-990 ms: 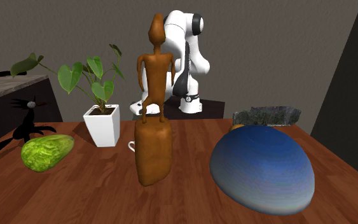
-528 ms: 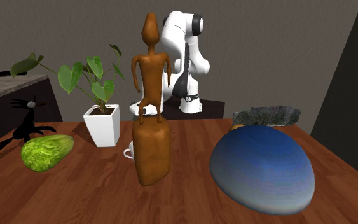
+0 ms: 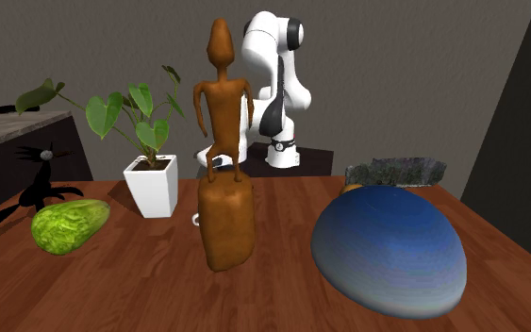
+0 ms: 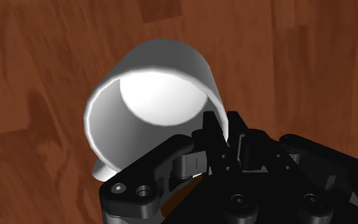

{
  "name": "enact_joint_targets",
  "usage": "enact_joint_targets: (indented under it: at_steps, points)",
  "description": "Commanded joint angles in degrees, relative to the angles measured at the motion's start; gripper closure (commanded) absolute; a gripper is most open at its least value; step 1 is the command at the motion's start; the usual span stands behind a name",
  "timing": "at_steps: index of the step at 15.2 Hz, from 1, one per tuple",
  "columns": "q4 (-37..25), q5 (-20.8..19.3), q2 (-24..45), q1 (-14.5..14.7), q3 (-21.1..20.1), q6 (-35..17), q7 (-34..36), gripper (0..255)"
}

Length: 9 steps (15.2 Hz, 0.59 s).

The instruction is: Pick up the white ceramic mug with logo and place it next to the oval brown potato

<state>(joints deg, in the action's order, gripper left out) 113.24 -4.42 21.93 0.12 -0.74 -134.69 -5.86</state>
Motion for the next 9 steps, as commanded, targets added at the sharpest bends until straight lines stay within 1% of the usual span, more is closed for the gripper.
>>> enact_joint_targets:
  at_steps: [1,9]
  points:
    - [-0.23,0.1,-0.93,0.05,-0.13,1.49,-0.16,255]
    - [-1.72,0.44,-4.58,0.0,-0.25,6.61,-0.57,255]
